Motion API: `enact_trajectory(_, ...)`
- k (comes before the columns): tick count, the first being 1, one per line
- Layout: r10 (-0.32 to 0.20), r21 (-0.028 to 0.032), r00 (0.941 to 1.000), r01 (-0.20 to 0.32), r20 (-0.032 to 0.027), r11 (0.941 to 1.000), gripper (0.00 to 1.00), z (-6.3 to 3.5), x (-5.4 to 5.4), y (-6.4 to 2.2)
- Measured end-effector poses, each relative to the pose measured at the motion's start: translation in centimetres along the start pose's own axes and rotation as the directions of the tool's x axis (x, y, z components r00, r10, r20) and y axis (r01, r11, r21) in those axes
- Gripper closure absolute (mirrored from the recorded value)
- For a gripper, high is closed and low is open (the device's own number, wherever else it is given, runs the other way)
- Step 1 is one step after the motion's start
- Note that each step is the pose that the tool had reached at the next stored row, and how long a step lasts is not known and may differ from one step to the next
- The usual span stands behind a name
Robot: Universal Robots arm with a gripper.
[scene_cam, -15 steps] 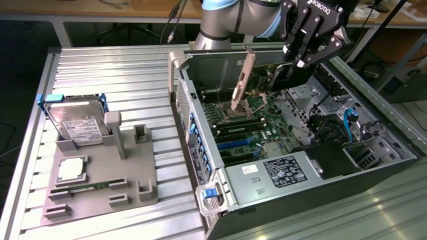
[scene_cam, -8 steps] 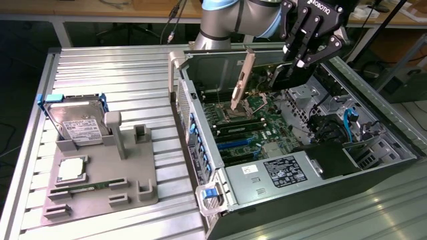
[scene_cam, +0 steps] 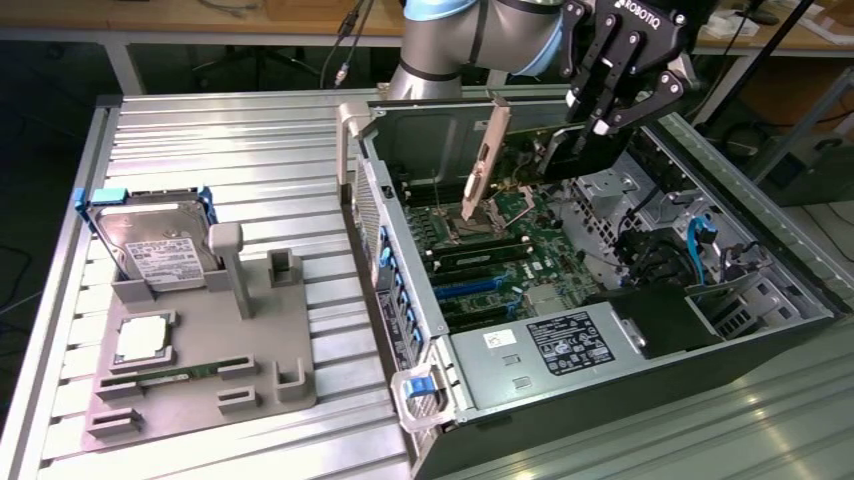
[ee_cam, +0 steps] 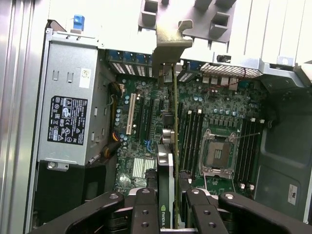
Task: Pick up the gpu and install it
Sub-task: 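Insert the gpu into the slot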
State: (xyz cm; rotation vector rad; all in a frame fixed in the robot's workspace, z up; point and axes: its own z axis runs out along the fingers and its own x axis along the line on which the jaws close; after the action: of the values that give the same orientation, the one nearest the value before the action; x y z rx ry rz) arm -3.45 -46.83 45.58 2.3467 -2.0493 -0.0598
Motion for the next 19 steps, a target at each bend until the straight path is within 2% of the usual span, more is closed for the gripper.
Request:
enact_trajectory(11, 0.087, 0.0009, 0.9962, -0.087, 0.0039, 0.9962, 0.73, 0.04, -0.02, -0.01)
enact_trajectory(19, 0.122, 0.0012, 0.9925, -0.122, 0.0055, 0.9925, 0.73, 0.04, -0.03, -0.01)
